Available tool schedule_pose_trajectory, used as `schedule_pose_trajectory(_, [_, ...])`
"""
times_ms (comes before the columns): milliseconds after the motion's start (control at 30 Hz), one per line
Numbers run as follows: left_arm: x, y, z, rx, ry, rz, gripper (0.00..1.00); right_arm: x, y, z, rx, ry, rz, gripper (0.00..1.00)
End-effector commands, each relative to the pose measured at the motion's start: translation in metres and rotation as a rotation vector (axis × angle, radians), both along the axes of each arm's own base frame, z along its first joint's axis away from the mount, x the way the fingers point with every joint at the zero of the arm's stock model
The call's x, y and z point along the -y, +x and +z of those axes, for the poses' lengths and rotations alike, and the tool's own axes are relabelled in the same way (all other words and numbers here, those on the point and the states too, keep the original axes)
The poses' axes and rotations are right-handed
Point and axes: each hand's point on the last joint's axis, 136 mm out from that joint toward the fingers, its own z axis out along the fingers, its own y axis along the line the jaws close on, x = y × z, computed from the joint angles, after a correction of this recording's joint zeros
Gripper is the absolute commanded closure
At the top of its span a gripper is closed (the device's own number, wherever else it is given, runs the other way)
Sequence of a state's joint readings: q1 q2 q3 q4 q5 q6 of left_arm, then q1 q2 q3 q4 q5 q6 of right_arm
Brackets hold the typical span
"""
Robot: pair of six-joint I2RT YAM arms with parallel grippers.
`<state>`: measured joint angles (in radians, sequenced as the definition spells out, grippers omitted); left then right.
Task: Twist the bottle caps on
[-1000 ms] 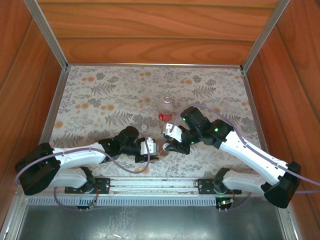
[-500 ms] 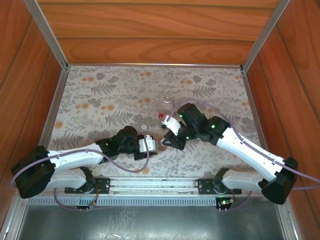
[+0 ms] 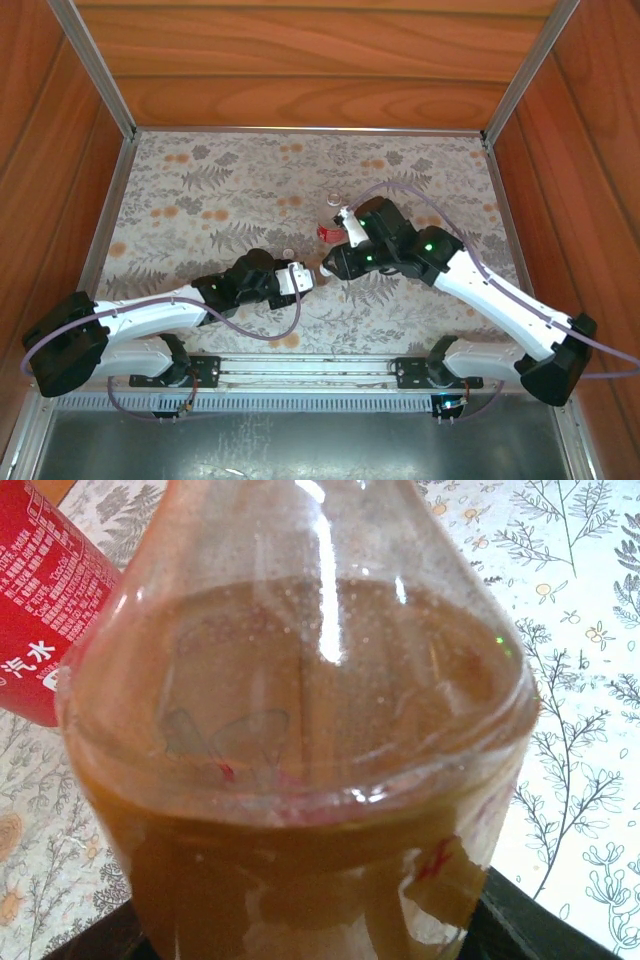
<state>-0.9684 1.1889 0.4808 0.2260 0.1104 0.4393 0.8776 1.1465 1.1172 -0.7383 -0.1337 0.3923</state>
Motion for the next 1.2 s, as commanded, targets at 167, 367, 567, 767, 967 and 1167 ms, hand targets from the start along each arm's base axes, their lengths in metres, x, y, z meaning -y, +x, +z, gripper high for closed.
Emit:
schedule_pose_trajectory(167, [0.008,-0.007,0.025,-0.071,-0.152,-0.003,0.47,-0.021,0.003,0.007,0.313,0.221,0.158,0.36])
schedule_pose_trajectory(367, [0.011,-0.006,0.028,-0.071,-0.161,-0.004,0.47,-0.022,-0.001,-0.008,0.296,0.214,0.182,0.37])
schedule_pose_trajectory(567, [0.014,-0.005,0.026,-0.075,-0.153,-0.01,0.47,-0.022,-0.002,-0.008,0.305,0.226,0.186,0.53])
schedule_pose_trajectory(767, [0.014,-0.003,0.026,-0.077,-0.153,-0.001,0.47,-0.022,-0.004,-0.009,0.295,0.226,0.194,0.72])
schedule_pose_trajectory(967, [0.013,0.001,0.024,-0.07,-0.146,0.02,0.32,-0.017,0.002,-0.005,0.308,0.207,0.149,0.78])
schedule_pose_trajectory(1167, [0.016,-0.003,0.03,-0.092,-0.172,0.005,0.0,0.017,0.014,-0.014,0.298,0.048,0.003,0.81])
